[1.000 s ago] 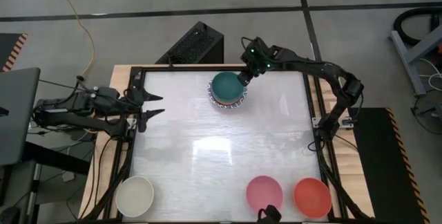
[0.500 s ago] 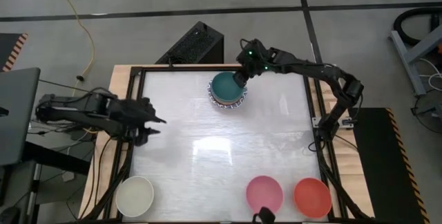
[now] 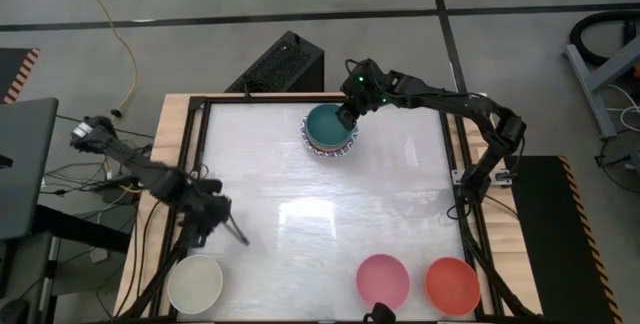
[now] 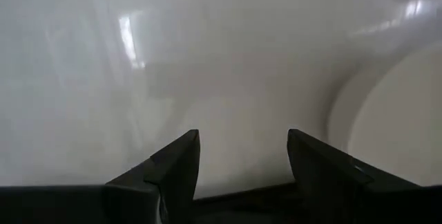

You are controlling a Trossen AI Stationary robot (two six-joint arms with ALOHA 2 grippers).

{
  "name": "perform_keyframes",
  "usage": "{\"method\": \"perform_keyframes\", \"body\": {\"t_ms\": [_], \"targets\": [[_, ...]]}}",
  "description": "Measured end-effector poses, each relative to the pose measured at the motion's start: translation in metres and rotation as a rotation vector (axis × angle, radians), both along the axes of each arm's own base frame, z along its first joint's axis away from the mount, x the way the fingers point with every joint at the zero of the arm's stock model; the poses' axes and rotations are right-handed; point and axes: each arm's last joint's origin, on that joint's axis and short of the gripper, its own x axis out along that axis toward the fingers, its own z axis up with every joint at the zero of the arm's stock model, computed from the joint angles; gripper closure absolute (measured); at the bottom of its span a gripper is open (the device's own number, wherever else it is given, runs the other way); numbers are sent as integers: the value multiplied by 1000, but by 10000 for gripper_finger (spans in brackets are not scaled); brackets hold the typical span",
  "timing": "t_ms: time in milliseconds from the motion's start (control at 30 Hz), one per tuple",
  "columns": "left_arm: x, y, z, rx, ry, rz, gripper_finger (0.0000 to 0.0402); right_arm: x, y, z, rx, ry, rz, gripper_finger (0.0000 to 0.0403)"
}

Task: Nest bowls inside each other
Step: Stack the white bowl on top of the green bowl

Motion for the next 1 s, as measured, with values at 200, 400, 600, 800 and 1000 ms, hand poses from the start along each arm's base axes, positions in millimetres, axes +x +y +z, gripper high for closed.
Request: {"method": "perform_keyframes", "body": {"t_ms": [200,400,600,800,1000], "targets": [[0,-36,-14,0,30,-107,194,0,0,0,-6,-1,2,278],[-1,-56,-24,-7,81,-110,194,0,0,0,-6,-1,4,278],[-3,-64,-25,-34,73,-115,194,1,2,0,-1,-2,4,278],[-4,-72,-30,-26,64,-130,194,3,5,0,-1,-2,13,278],[-7,-76,-58,-98,125,-154,194,5,8,0,3,-3,20,278]]}}
